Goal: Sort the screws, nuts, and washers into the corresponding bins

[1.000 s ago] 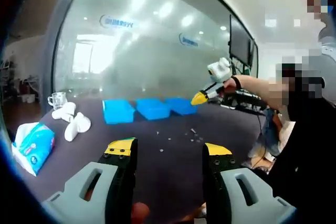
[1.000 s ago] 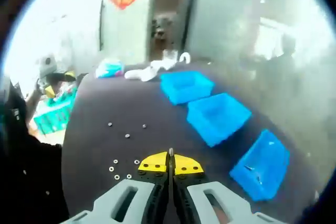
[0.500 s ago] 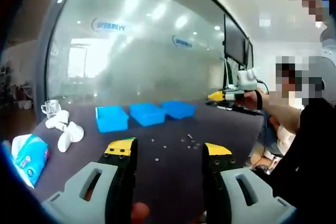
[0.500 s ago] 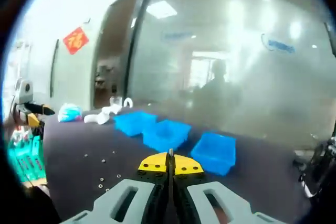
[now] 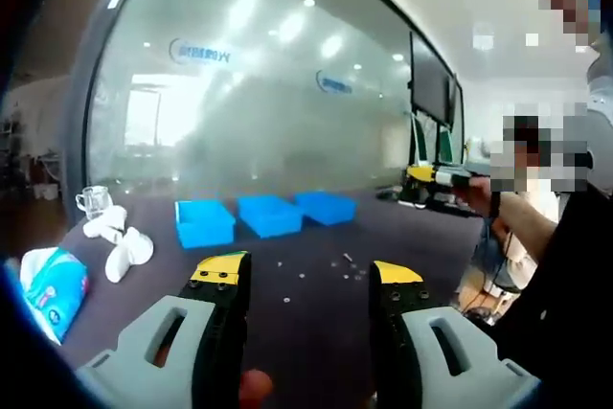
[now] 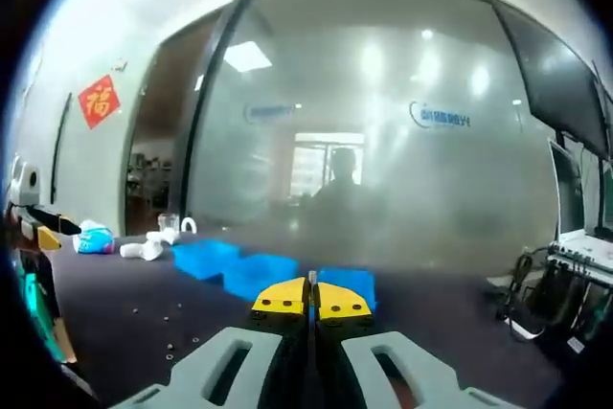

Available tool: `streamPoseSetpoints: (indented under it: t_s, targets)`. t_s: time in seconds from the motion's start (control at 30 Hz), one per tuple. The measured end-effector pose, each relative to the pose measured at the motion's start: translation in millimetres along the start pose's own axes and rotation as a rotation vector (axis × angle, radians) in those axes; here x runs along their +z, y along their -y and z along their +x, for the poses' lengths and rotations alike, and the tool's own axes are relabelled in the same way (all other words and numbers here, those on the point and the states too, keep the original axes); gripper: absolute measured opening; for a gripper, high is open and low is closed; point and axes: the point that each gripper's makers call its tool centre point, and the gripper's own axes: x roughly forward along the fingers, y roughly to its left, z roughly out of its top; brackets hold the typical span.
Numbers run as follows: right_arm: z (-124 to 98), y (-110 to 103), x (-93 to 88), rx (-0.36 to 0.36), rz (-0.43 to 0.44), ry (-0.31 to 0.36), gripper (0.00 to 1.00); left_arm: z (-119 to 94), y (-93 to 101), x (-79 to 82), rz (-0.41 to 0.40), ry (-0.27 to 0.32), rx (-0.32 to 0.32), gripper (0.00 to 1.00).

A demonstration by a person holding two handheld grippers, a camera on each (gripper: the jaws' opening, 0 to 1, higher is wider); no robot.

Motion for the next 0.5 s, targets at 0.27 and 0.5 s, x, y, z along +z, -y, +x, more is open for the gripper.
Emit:
streamPoseSetpoints:
  t_s: [0.27,0.5]
  targets:
    - [39.9,8.1,11.3,-0.027,-0.006,0.021,0.0,-2.8,1.4,-1.5,-0.002,0.003,-0.001,0.48]
    - [82.6,3.9,20.9,-0.005,0.004,0.009,0.0,-3.8,-2.5,-3.3,-0.012,0.005,0.005,0.48]
